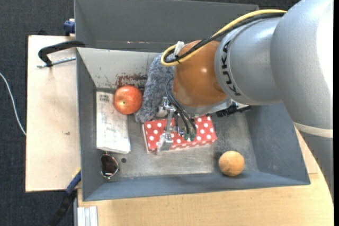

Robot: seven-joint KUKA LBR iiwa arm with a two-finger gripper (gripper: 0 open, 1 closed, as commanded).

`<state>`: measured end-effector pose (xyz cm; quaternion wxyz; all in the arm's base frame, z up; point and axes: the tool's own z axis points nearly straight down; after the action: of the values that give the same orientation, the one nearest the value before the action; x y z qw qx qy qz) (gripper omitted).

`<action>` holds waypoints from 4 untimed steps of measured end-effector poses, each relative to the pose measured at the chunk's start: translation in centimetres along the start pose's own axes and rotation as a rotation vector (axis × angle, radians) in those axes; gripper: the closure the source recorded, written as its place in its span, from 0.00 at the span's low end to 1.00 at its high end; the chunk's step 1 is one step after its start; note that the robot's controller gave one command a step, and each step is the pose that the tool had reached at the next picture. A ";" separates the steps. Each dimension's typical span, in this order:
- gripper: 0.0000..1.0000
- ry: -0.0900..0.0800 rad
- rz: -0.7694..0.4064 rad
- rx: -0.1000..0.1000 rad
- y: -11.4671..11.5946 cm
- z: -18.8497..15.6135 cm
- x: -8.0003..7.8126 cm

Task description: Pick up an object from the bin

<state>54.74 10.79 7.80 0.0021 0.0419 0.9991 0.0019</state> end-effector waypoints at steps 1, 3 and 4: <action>1.00 -0.016 -0.360 -0.004 -3.7 0.0 0.1; 1.00 -0.008 -0.361 -0.002 -3.8 -0.3 0.2; 1.00 0.001 -0.360 0.001 -3.8 -1.5 0.4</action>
Offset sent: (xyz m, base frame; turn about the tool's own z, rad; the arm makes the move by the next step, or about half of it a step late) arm 0.0000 0.0000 0.0000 0.0000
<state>54.02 7.00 9.25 0.0017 -0.1376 0.9905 0.0012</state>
